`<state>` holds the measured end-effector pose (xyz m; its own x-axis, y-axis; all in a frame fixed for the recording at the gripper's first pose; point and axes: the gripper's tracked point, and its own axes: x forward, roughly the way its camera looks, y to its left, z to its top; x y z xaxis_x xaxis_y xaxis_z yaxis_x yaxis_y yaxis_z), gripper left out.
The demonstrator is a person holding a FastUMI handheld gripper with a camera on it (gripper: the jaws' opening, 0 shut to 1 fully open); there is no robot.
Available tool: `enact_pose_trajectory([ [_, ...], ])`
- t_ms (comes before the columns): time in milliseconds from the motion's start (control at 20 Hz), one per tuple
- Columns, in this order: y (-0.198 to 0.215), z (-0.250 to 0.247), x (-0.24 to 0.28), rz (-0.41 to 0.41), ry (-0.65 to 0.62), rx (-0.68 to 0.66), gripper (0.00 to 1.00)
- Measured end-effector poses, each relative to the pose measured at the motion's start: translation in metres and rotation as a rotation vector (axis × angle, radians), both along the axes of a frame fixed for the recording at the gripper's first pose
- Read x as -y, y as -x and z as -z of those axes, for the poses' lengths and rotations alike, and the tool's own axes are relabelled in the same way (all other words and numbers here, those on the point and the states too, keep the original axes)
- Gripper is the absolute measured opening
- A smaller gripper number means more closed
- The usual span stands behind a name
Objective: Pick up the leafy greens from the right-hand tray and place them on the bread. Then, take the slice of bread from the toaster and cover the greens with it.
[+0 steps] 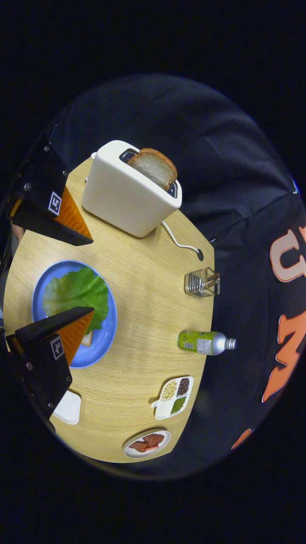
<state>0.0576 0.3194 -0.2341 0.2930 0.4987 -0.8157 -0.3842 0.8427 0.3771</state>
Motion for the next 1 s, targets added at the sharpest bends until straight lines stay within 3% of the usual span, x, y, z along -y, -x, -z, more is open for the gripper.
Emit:
enact_pose_trajectory([
  [200,0.002,-0.039,-0.034,-0.008,-0.039,-0.018,0.94],
  [500,-0.004,-0.095,-0.086,-0.047,-0.083,0.022,0.96],
  [800,0.004,-0.116,-0.150,-0.093,-0.104,-0.028,0.94],
  [1000,-0.003,-0.104,-0.179,-0.098,-0.061,-0.051,0.92],
])
